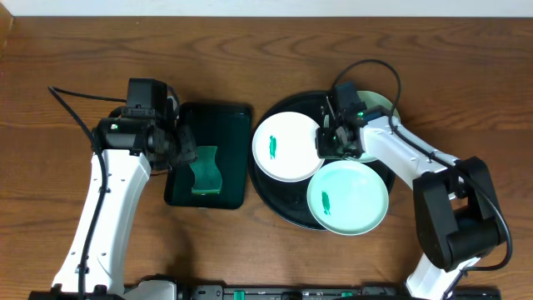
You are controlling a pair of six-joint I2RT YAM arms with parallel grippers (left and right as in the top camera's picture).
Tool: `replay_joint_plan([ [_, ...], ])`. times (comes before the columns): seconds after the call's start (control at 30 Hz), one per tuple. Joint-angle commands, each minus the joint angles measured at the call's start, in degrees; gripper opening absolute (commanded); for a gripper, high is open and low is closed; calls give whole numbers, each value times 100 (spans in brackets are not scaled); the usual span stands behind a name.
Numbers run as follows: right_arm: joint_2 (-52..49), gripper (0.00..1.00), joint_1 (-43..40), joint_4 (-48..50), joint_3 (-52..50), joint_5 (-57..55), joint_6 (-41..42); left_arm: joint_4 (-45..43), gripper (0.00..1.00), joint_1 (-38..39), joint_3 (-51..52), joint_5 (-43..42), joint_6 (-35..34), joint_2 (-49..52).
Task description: Clean dirty plates on tray and stack at the side
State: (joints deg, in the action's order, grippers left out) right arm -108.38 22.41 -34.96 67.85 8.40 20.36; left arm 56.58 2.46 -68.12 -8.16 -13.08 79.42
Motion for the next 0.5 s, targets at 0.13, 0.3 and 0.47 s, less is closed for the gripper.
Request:
replay_joint_plan([
  [0.13,-50,2,57,26,-33,-79,94,28,36,15,48,98,28,0],
  [0.3,-50,2,57,26,-33,-79,107,-2,35,15,162,96,13,4],
  [0.47,-50,2,57,28,-33,-83,107,-227,35,15,514,98,-146,103],
])
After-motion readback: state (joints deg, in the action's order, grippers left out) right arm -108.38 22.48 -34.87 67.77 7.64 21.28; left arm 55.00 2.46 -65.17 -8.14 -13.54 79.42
